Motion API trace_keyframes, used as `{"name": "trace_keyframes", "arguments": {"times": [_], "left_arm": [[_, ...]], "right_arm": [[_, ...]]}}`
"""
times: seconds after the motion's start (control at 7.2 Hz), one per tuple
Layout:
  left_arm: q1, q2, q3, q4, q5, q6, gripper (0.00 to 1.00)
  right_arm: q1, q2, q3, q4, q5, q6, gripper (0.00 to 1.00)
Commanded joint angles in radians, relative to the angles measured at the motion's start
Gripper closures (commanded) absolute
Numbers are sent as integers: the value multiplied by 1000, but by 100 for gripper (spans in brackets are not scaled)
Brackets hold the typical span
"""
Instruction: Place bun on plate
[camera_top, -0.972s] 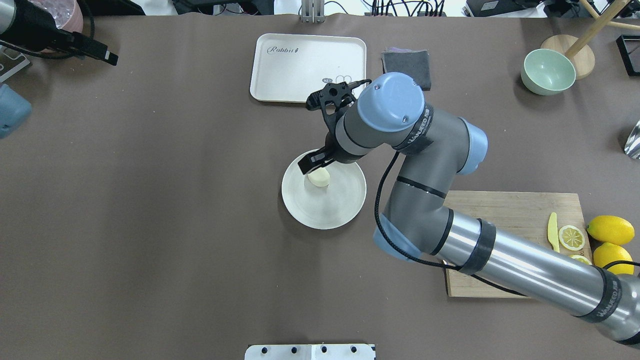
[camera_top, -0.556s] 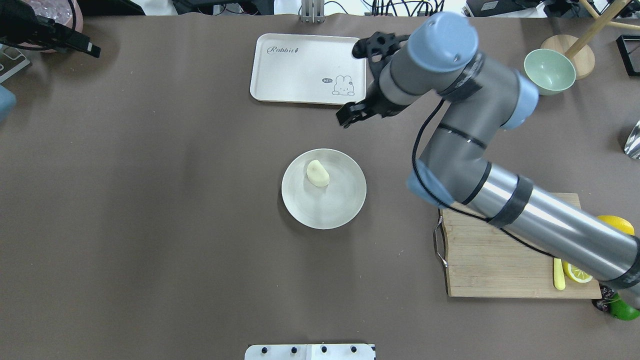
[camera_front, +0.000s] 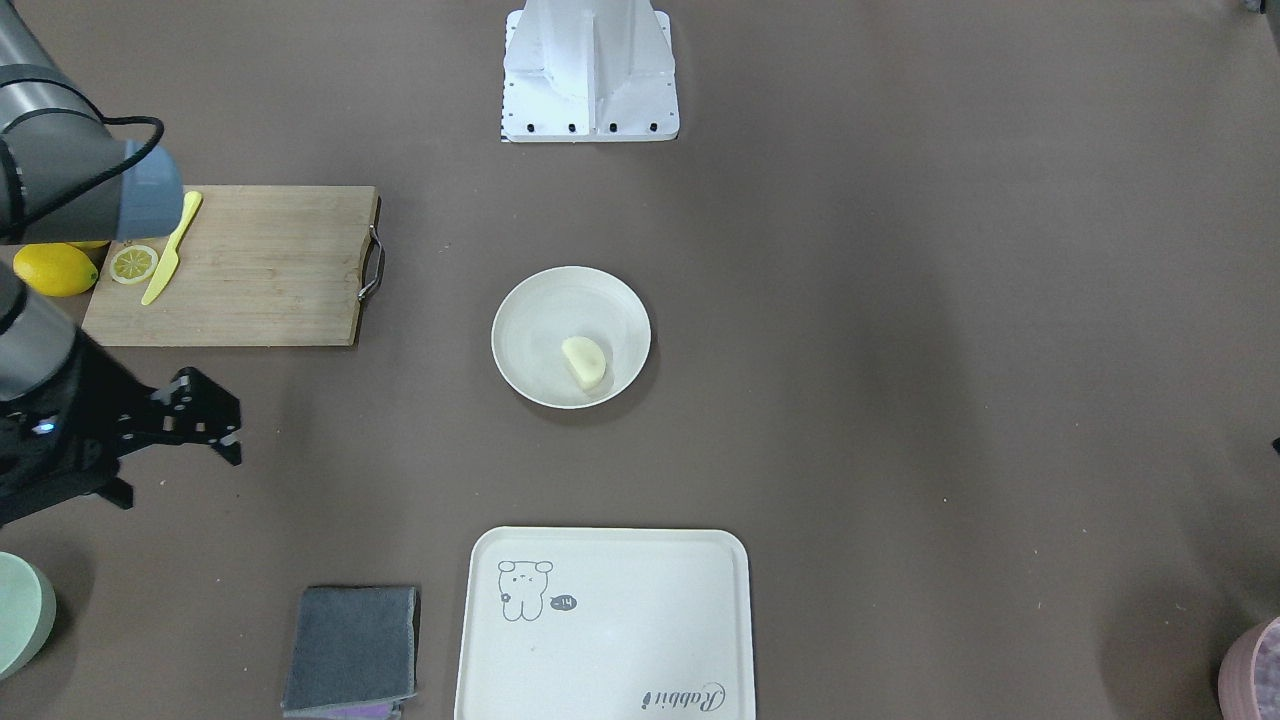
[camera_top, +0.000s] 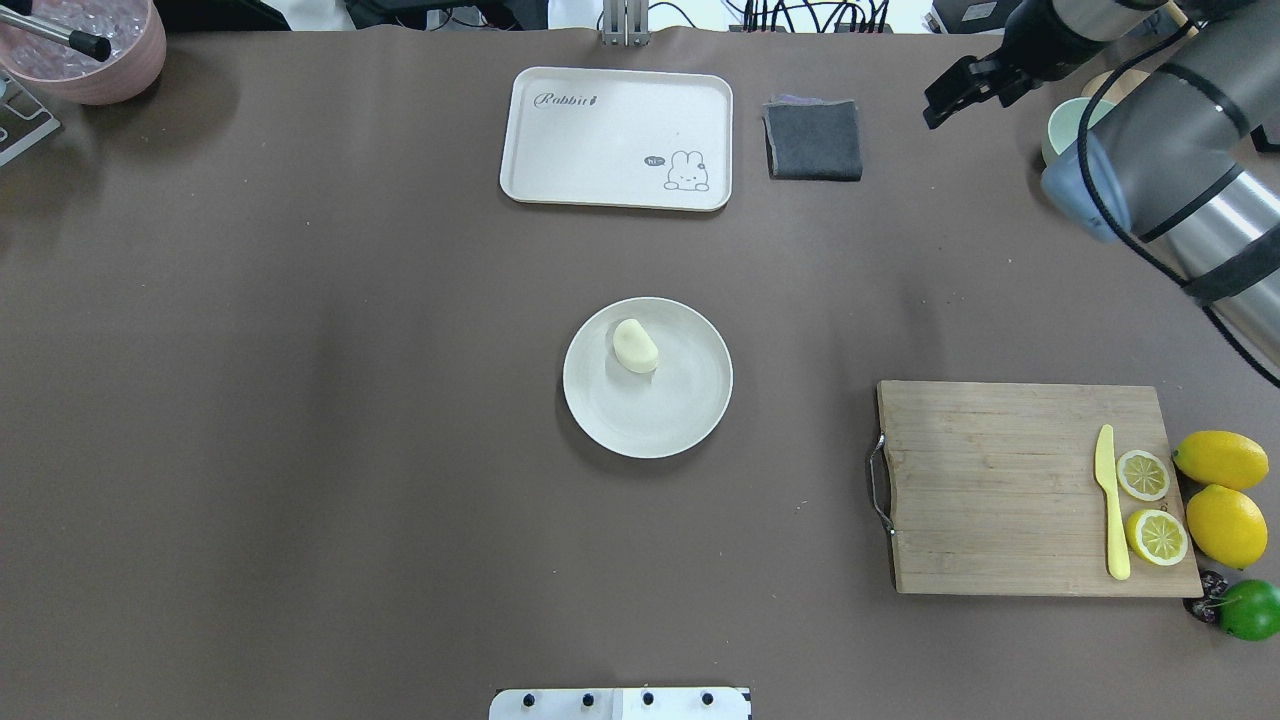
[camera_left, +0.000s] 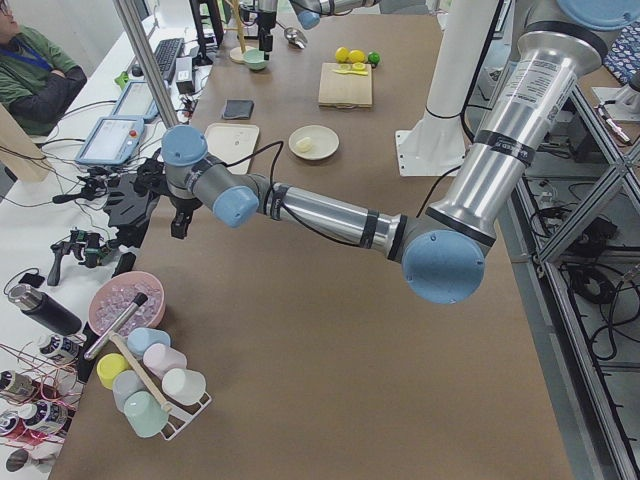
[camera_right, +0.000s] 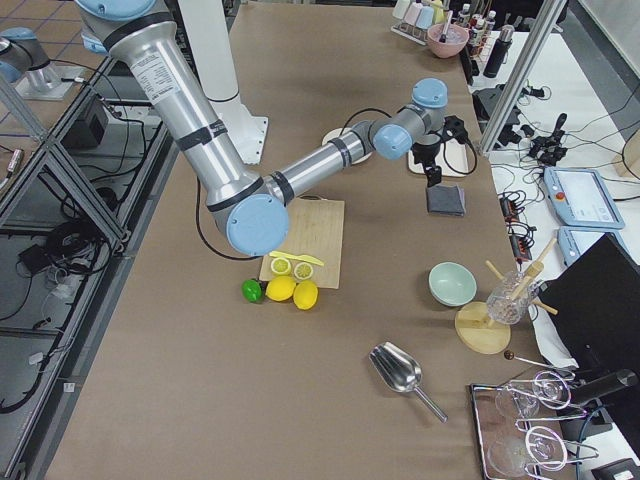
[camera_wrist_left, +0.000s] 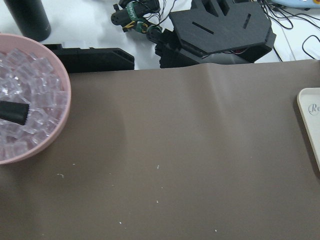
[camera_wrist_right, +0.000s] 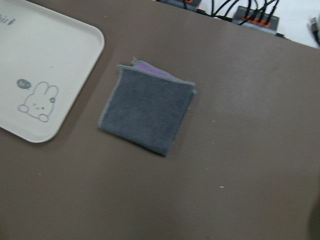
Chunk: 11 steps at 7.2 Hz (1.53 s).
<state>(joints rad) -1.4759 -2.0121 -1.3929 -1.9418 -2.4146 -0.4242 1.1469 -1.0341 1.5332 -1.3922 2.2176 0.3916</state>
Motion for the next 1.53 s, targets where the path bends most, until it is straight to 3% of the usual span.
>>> {"name": "trace_keyframes", "arguments": {"times": [0.0,0.42,0.83,1.39], "left_arm": [[-117,1,29,95,-23,123,2],[-204,1,41,250,-18,162,2],[-202,6,72,251,-17,159,2],[-185,4,107,253,-15,147,2]], "right_arm": [[146,-39,-4,-98,37,-181,0],[259,-145,-1,-108,50,-322,0],[333,-213,-5,-105,50,-318,0],[358,-221,-31,-110,47,-289,0]]}}
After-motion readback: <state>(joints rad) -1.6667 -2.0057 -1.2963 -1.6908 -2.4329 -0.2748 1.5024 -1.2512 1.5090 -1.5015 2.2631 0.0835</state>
